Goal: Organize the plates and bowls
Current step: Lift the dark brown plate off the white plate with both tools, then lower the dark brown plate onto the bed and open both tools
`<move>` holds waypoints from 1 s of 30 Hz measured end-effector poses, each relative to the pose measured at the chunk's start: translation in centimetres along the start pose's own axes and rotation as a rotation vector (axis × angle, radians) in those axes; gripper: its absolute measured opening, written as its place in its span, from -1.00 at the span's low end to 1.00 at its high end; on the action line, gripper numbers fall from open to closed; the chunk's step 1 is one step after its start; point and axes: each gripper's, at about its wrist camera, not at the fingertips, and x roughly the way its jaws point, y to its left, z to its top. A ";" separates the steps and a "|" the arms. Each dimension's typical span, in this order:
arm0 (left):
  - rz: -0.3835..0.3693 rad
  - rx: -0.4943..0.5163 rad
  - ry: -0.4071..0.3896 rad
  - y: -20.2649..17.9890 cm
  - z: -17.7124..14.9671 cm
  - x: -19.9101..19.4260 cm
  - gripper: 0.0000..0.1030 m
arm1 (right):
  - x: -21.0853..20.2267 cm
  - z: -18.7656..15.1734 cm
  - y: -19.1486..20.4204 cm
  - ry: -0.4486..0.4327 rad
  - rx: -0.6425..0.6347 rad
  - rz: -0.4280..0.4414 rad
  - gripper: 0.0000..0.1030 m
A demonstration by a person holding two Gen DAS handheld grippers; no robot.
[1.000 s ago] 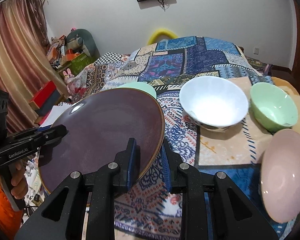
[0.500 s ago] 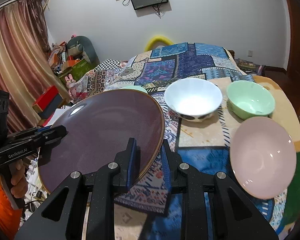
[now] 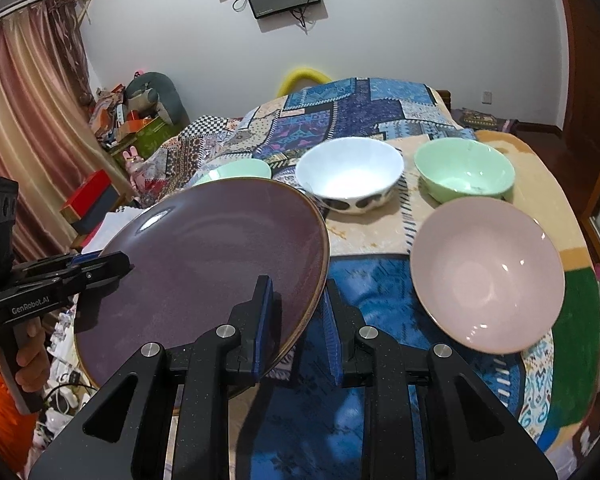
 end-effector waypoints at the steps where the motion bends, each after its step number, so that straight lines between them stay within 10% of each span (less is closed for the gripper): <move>1: 0.000 0.002 0.004 -0.2 -0.1 0.1 -0.47 | 0.0 -0.1 -0.1 0.003 0.005 0.001 -0.57; 30: -0.030 -0.019 0.175 -2.0 -2.8 9.1 -0.47 | 3.4 -3.9 -5.4 0.128 0.086 -0.038 -0.58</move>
